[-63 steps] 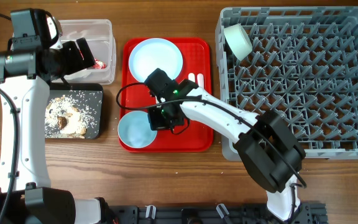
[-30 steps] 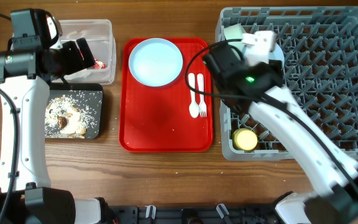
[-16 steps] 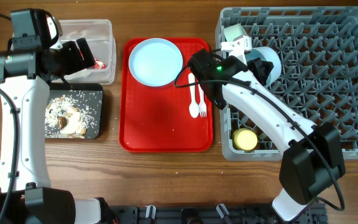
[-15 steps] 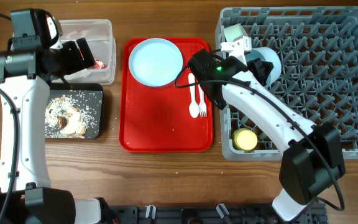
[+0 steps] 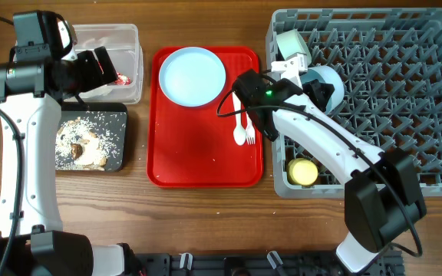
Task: Sort waste into correct bins and load items into the dishwasher rack
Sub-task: 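Lift the light blue bowl and carry it into the dish rack, then move right gripper back to the red tray and grasp the light blue plate rim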
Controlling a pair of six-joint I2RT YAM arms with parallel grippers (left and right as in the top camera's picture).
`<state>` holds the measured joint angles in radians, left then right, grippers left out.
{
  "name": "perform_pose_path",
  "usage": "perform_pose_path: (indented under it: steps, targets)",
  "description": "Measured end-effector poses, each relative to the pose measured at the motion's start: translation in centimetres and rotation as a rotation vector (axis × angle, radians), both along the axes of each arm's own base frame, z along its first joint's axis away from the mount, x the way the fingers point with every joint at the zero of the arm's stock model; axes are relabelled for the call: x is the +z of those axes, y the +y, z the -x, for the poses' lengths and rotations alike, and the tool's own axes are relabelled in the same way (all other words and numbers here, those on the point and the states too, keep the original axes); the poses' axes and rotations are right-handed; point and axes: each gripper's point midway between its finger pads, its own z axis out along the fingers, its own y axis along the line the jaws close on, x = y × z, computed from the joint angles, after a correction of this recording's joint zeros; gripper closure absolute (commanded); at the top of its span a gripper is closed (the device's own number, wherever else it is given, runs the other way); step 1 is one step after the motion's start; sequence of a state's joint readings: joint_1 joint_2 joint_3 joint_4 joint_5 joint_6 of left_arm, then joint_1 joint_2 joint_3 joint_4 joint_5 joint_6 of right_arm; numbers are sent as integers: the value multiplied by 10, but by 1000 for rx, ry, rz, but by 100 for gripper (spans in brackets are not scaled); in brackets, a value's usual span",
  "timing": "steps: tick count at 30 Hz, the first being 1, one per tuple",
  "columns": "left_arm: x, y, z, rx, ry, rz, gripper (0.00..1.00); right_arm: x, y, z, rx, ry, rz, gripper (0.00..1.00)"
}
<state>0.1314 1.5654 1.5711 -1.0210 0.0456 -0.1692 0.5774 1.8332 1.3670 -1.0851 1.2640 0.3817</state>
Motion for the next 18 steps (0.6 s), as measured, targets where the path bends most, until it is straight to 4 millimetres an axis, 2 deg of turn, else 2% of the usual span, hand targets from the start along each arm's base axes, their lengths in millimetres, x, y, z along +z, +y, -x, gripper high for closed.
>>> perform_pose_path:
  steps: [5,9,13,15,18]
  targets:
    - [0,0,0,0,0,0,0,-8,14,-2,51,61,-21,95]
    - [0,0,0,0,0,0,0,-13,19,0,83,121,-14,85]
    - [0,0,0,0,0,0,0,-20,24,2,108,175,-32,59]
    - [0,0,0,0,0,0,0,-25,29,3,121,194,-54,55]
    - [0,0,0,-1,0,-1,0,-30,39,4,146,209,-86,55]
